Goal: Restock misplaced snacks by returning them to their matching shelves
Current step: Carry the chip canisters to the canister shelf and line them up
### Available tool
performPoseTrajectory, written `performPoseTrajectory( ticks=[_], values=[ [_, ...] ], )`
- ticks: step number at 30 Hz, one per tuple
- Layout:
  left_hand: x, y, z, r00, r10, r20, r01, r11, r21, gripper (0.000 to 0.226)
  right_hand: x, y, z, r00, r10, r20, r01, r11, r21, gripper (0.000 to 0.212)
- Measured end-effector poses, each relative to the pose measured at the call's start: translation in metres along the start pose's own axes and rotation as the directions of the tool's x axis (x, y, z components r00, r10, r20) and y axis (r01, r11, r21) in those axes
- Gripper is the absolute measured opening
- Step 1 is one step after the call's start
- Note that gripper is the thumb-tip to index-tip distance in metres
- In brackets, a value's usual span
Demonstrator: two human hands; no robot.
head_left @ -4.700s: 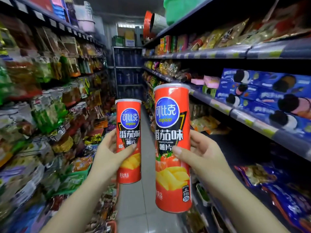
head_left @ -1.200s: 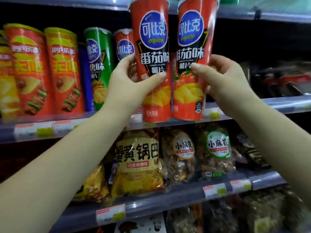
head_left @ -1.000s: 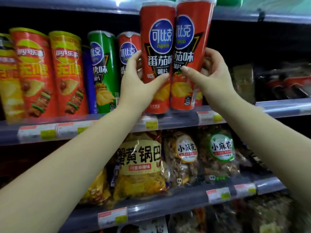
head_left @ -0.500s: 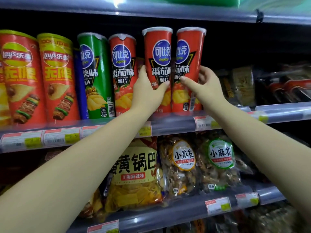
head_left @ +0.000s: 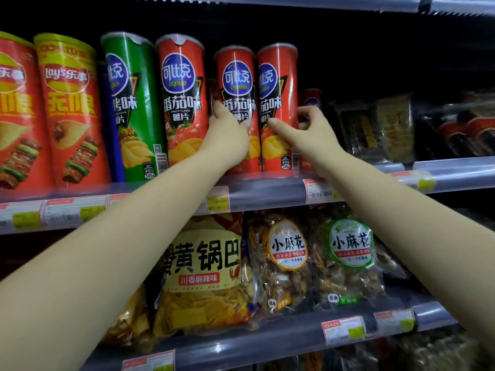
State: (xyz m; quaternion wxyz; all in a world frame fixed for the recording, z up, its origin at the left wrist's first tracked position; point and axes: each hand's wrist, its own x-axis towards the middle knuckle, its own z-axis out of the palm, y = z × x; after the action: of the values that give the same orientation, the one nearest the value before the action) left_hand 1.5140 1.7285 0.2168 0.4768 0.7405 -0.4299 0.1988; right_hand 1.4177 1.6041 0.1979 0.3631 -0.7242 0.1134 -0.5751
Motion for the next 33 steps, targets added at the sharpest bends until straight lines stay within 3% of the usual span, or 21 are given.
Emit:
performPoseTrajectory(
  ticks=[5,13,25,33],
  values=[
    [-0.012,-0.003,0.006,0.996,0.08,-0.029,-0.079,0.996,0.036,0.072,0.001,0.005,-0.001,0.999,-0.006,0.045,0.007,1.0,-0.027,0.073],
    [-0.021,-0.007,0.013,0.969,0.211,-0.126,-0.2,0.975,0.094,0.07,-0.002,0.007,-0.003,0.999,-0.024,0.027,0.022,0.999,0.046,0.066],
    [-0.019,-0.01,0.016,0.968,0.208,-0.138,-0.195,0.975,0.104,0.071,-0.005,0.004,-0.004,1.0,-0.002,0.011,0.003,0.997,-0.079,0.066],
    [-0.024,-0.011,0.02,0.929,0.32,-0.185,-0.285,0.939,0.194,0.067,-0.008,0.004,-0.003,0.999,-0.047,-0.012,0.045,0.99,-0.135,0.063]
  ],
)
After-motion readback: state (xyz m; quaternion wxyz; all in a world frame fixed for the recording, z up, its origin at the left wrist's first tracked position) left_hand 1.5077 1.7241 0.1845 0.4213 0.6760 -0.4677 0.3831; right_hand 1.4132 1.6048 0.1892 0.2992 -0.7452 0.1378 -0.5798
